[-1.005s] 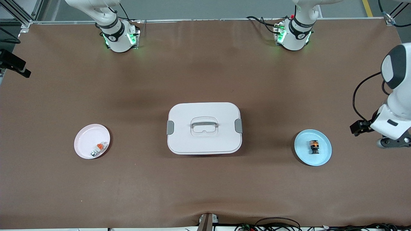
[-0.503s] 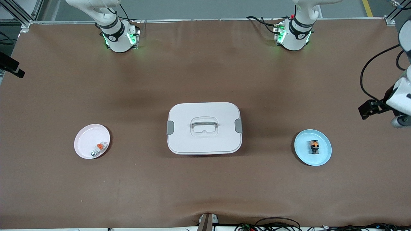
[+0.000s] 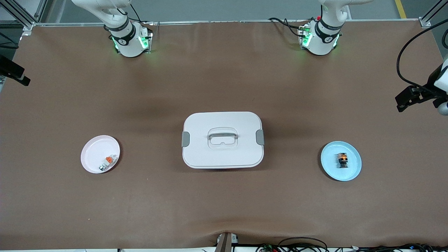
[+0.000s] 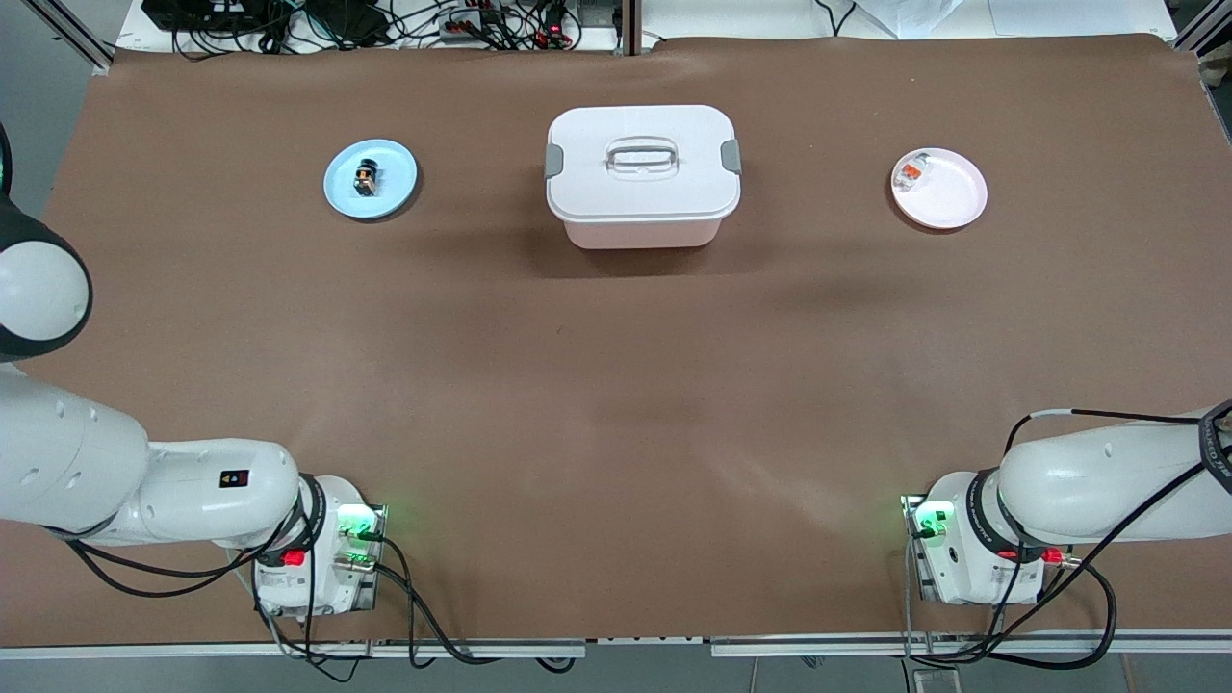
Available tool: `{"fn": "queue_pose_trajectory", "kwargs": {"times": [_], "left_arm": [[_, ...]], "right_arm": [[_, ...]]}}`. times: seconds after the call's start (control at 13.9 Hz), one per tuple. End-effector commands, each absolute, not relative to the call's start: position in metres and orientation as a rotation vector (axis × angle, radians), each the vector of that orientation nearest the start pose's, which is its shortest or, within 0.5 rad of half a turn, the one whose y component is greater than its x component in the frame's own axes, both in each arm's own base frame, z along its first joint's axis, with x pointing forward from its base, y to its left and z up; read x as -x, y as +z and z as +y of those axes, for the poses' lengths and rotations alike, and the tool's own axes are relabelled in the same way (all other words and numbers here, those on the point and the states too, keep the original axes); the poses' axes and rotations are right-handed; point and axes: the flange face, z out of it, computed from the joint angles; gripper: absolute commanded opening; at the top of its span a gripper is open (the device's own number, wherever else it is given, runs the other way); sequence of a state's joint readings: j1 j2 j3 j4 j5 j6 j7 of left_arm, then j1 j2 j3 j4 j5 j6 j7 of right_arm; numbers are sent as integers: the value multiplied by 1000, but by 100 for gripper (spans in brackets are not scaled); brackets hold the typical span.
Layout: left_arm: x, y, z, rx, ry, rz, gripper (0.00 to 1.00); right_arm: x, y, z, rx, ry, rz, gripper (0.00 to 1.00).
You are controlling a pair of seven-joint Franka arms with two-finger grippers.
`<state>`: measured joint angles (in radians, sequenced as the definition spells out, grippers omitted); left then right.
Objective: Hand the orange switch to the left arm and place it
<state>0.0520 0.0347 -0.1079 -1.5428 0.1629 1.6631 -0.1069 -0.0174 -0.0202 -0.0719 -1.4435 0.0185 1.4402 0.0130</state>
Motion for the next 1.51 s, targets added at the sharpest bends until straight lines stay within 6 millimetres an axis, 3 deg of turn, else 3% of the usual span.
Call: {"fn": "queue_pose_trajectory", "kwargs": {"times": [0.0, 0.07, 0.29, 0.57, 0.79, 1.01, 1.44], "left_arm": [[-561, 640, -26, 2997, -121, -14, 100], [-557, 650, -29, 2996, -133, -6, 100], [-554, 653, -34, 2997, -136, 4, 100], [-541, 659, -43, 3042, -130, 13, 100], [-529, 656, -70, 3045, -101, 52, 100], [-519, 658, -84, 3061, -98, -23, 100], [-509, 656, -91, 3085, -62, -96, 100]], "right_arm": [[-525, 689, -44, 3113, -49, 143, 100], [-526, 688, -44, 3119, -47, 118, 100], [-524, 688, -50, 3126, -36, 9, 100], [-524, 693, -51, 3124, -50, 53, 100], [-525, 695, -51, 3125, -56, 131, 100], [-524, 700, -52, 3127, -64, 134, 100], [-527, 693, -54, 3136, -15, 127, 100]]}}
